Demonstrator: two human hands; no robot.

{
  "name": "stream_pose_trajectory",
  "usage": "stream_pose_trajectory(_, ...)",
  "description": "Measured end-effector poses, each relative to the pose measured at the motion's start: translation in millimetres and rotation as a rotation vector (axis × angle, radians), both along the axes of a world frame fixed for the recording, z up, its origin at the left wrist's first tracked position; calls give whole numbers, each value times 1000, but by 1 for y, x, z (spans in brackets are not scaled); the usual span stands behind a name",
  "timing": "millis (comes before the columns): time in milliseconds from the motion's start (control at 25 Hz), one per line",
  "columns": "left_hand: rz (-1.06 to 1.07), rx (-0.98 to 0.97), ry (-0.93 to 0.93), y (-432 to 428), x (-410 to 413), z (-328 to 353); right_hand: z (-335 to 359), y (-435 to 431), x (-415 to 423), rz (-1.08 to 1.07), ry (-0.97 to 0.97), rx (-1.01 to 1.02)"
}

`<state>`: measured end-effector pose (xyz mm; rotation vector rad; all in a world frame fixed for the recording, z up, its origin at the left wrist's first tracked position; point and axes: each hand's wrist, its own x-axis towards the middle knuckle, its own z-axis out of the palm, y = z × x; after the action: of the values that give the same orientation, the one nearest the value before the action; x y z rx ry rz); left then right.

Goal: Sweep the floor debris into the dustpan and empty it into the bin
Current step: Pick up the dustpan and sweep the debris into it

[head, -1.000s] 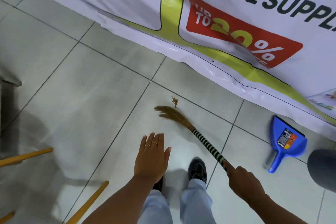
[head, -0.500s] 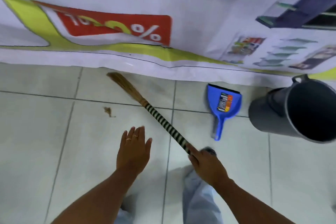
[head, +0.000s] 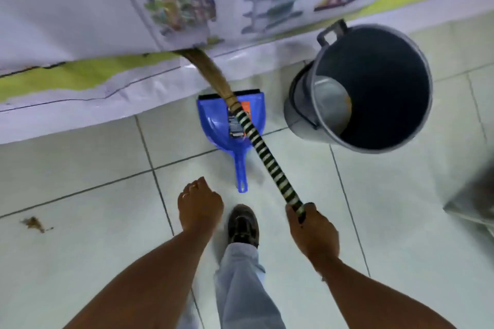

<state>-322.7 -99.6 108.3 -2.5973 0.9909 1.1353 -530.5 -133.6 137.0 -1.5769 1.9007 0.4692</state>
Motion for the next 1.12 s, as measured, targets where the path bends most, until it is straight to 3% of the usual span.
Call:
stream_pose_trajectory(120,-19,108,100,-42,-28,-58,-54,-10,-12,-115,-15,-2)
stream_pose_trajectory(280,245,220,129,-76,-50,-136,-125,-21,-5,-246,-65,11)
stream_pose_trajectory(440,400,137,102,-85,-63,-180,-173,-10,-8,-272,-148,-8)
stream_pose_trajectory(560,305,87,13,-79,-60,-193,-180,1,-4,-242,-229,-4)
stream_pose_trajectory(720,140,221,-20,-26,-36,-135,-137,16,0,45,-116,13)
stream_pose_trajectory(800,112,310,5,14,-20,-87,-103,27,12,80,-178,93)
stream_pose_trajectory(920,242,420,57,67,7,-29,-52,50,49,70,-280,167)
stream_pose_trajectory(1040,440,462,45,115,36,3,-13,76,89,137,-269,96)
stream_pose_trajectory(1120,459,459,50,144,49,12,2,89,105,199,-231,109)
